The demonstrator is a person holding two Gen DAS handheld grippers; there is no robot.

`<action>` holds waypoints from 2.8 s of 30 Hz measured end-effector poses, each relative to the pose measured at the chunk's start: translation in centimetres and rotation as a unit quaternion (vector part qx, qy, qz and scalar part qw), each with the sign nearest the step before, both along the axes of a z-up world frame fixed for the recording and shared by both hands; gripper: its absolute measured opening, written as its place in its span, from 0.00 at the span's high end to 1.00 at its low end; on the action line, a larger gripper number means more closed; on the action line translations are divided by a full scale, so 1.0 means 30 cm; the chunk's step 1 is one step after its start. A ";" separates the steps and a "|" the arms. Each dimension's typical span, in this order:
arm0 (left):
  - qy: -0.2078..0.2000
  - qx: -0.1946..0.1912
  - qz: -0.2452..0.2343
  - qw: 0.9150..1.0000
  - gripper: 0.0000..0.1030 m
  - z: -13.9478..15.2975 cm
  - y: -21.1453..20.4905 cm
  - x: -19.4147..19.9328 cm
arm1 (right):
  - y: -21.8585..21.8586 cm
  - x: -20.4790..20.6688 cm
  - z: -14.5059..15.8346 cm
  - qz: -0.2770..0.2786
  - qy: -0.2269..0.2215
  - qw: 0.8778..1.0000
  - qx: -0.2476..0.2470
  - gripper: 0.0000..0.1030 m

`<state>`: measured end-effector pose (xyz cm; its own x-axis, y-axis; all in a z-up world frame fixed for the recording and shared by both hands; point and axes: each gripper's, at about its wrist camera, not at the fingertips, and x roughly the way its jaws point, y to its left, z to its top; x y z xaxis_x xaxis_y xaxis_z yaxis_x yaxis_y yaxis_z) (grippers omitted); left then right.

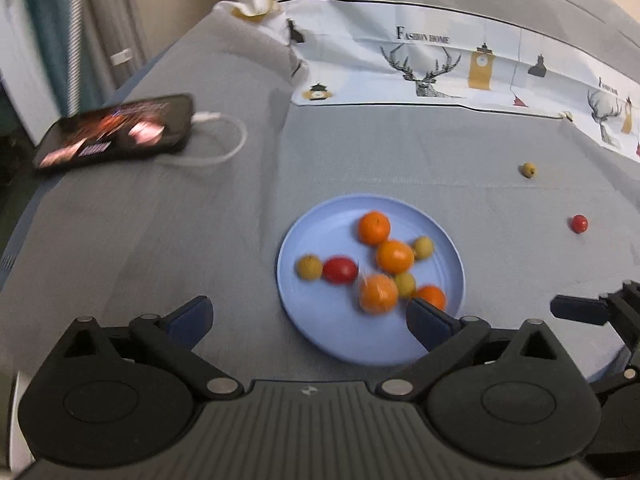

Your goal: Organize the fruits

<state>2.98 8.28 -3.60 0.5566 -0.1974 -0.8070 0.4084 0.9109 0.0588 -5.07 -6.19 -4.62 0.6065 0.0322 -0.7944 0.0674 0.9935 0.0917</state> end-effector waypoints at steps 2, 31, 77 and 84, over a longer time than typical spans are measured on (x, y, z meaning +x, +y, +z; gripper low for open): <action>0.000 -0.003 0.003 1.000 0.00 0.012 0.019 -0.053 | 0.014 -0.046 0.023 0.004 -0.004 1.000 -0.006 0.08; -0.104 -0.028 0.009 0.994 0.00 0.226 0.112 -0.447 | 0.074 -0.444 0.273 -0.016 -0.150 0.986 -0.070 0.04; -0.068 0.035 -0.027 0.997 0.00 0.154 0.005 -0.368 | 0.019 -0.402 0.195 -0.047 -0.111 0.992 -0.039 0.01; -0.054 0.049 -0.033 0.997 0.00 0.122 -0.043 -0.330 | -0.016 -0.377 0.160 -0.059 -0.095 0.993 -0.024 0.01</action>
<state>-6.93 7.00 0.07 0.6288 -0.1603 -0.7608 0.4541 0.8700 0.1920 -16.37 -6.69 0.19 0.7427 -0.0830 -0.6645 0.1696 0.9832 0.0669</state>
